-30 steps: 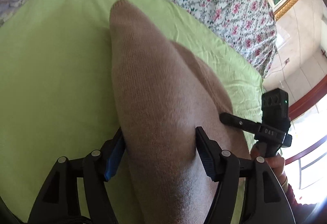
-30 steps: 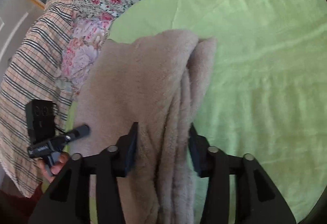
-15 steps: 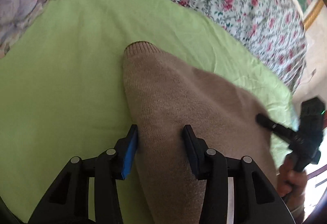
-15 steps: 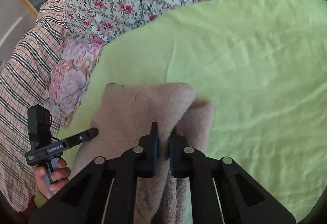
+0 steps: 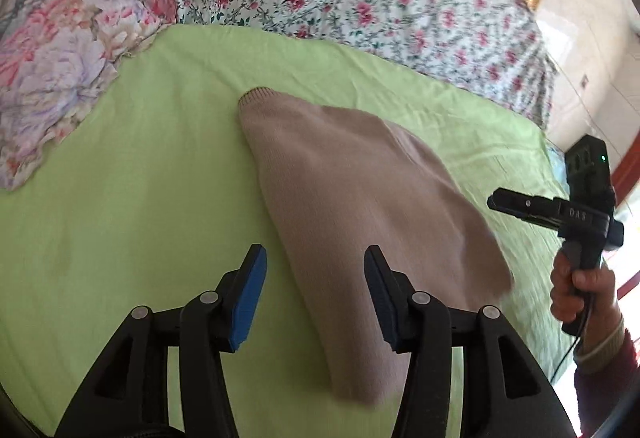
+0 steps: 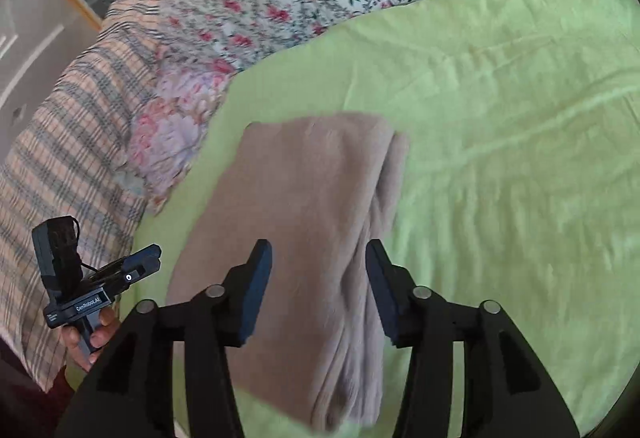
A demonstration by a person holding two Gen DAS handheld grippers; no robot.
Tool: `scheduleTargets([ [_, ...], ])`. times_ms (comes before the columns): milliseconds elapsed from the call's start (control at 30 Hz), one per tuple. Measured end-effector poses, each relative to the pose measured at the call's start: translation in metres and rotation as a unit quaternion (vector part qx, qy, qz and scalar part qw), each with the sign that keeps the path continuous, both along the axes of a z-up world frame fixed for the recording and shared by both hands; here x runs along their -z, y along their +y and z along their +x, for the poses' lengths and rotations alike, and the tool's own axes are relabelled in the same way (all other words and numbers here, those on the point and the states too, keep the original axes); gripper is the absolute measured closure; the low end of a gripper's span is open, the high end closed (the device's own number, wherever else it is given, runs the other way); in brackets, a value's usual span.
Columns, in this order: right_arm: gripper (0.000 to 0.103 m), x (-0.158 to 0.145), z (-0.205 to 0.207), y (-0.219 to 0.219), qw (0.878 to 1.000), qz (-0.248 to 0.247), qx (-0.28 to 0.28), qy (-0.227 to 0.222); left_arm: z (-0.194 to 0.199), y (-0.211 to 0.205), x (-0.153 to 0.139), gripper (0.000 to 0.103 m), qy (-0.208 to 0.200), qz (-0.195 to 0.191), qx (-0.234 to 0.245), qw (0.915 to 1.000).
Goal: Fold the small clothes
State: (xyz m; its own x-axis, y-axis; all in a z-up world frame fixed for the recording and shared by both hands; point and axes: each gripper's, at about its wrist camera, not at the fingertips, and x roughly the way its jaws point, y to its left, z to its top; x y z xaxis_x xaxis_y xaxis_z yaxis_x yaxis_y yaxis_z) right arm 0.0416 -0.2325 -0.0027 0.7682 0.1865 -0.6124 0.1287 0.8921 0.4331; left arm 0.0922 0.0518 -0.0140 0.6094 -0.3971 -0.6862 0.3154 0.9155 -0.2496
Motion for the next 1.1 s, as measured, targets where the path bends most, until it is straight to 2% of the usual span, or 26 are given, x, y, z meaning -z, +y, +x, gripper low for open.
scheduleTargets([
  [100, 0.052, 0.017, -0.023, 0.016, 1.0, 0.017, -0.004, 0.014, -0.044, -0.009, 0.017, 0.047, 0.003, 0.019, 0.011, 0.9998],
  [200, 0.052, 0.03, -0.026, 0.022, 0.999, 0.027, -0.005, 0.023, -0.073, -0.023, 0.04, 0.047, 0.011, 0.046, 0.024, 0.9986],
  [300, 0.052, 0.04, -0.02, 0.025, 0.999, 0.036, -0.005, 0.027, -0.076, -0.033, 0.06, 0.047, 0.011, 0.074, 0.01, 0.9971],
  [367, 0.07, 0.046, -0.015, 0.028, 0.999, 0.041, -0.012, 0.034, -0.063, -0.033, 0.07, 0.047, 0.017, 0.083, -0.027, 0.9961],
  [400, 0.098, 0.048, -0.012, 0.027, 0.998, 0.049, -0.013, 0.038, -0.057, -0.031, 0.073, 0.053, 0.026, 0.077, -0.044, 0.9957],
  [433, 0.097, 0.045, -0.012, 0.026, 0.998, 0.053, -0.009, 0.037, -0.053, -0.028, 0.073, 0.058, 0.033, 0.068, -0.062, 0.9952],
  [500, 0.097, 0.023, -0.023, 0.026, 0.999, 0.042, -0.012, -0.003, -0.052, -0.021, 0.065, 0.075, 0.033, 0.032, -0.088, 0.9951],
  [567, 0.097, 0.006, -0.032, 0.029, 0.999, 0.014, -0.015, -0.028, -0.061, -0.025, 0.056, 0.081, 0.004, 0.051, -0.111, 0.9925],
  [600, 0.097, 0.002, -0.033, 0.03, 1.0, -0.009, -0.016, -0.022, -0.065, -0.03, 0.056, 0.089, 0.001, 0.062, -0.116, 0.9912],
  [633, 0.098, 0.004, -0.032, 0.03, 1.0, -0.026, -0.014, -0.009, -0.066, -0.033, 0.06, 0.092, 0.008, 0.067, -0.118, 0.9908],
  [700, 0.098, 0.021, -0.027, 0.026, 0.998, -0.056, 0.001, 0.031, -0.067, -0.041, 0.07, 0.095, 0.03, 0.079, -0.124, 0.9887],
  [800, 0.098, 0.049, -0.023, 0.022, 0.994, -0.076, 0.015, 0.074, -0.069, -0.042, 0.074, 0.095, 0.042, 0.076, -0.128, 0.988],
  [967, 0.098, 0.058, -0.019, 0.023, 0.991, -0.104, 0.025, 0.086, -0.06, -0.032, 0.077, 0.095, 0.067, 0.047, -0.128, 0.9884],
  [1100, 0.098, 0.062, -0.016, 0.015, 0.992, -0.085, 0.033, 0.089, -0.055, -0.029, 0.079, 0.094, 0.077, 0.041, -0.123, 0.9886],
])
